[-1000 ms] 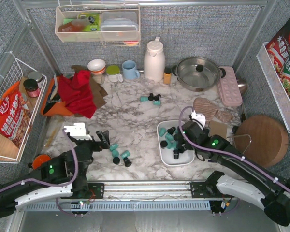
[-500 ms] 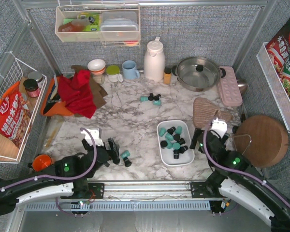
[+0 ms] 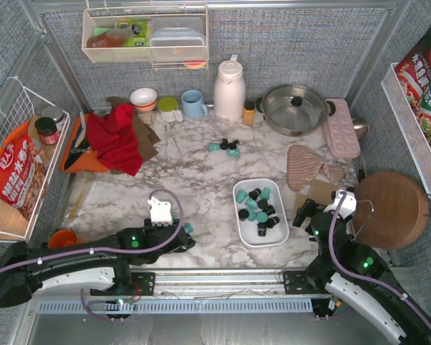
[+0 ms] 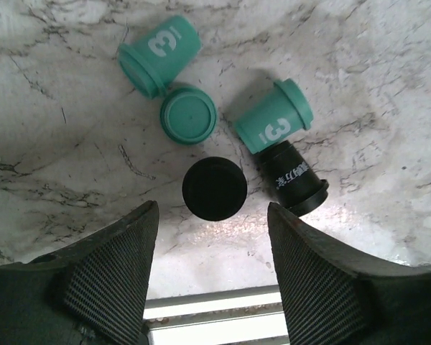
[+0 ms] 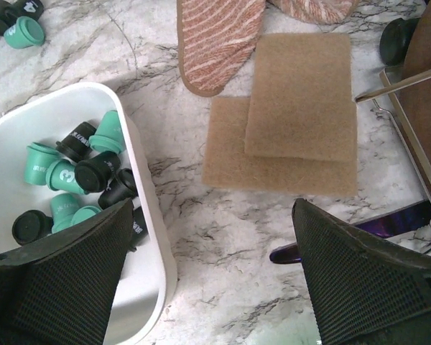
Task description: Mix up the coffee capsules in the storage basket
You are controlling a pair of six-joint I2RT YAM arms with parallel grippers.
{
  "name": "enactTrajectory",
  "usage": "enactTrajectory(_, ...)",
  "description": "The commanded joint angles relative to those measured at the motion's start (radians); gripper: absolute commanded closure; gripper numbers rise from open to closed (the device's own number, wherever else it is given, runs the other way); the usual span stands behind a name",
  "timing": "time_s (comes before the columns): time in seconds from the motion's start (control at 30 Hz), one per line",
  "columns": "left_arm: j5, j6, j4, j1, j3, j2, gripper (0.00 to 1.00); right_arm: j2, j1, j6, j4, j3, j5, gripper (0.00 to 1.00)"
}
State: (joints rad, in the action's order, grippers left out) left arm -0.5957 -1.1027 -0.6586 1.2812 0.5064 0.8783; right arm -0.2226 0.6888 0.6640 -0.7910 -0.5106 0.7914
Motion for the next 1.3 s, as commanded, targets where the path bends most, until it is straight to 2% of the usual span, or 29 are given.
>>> enactTrajectory(0.0, 0.030, -0.033, -0.002, 0.000, 0.004, 0.052, 0.30, -0.012, 0.000, -0.017, 0.006, 0.005, 0.000, 0.04)
enactTrajectory(0.33, -0.041, -0.034, 0.108, 0.000, -0.063, 0.005, 0.40, -0.046, 0.001, -0.040, 0.034, 0.013, -0.027, 0.04)
enactTrajectory(0.53, -0.092, -0.013, 0.158, 0.000, -0.083, -0.031, 0.40, -0.046, 0.001, -0.048, 0.048, 0.022, -0.036, 0.04)
enactTrajectory(1.27, -0.096, 0.000, 0.214, -0.004, -0.106, 0.085, 0.47, -0.051, 0.001, -0.062, 0.056, 0.022, -0.040, 0.04)
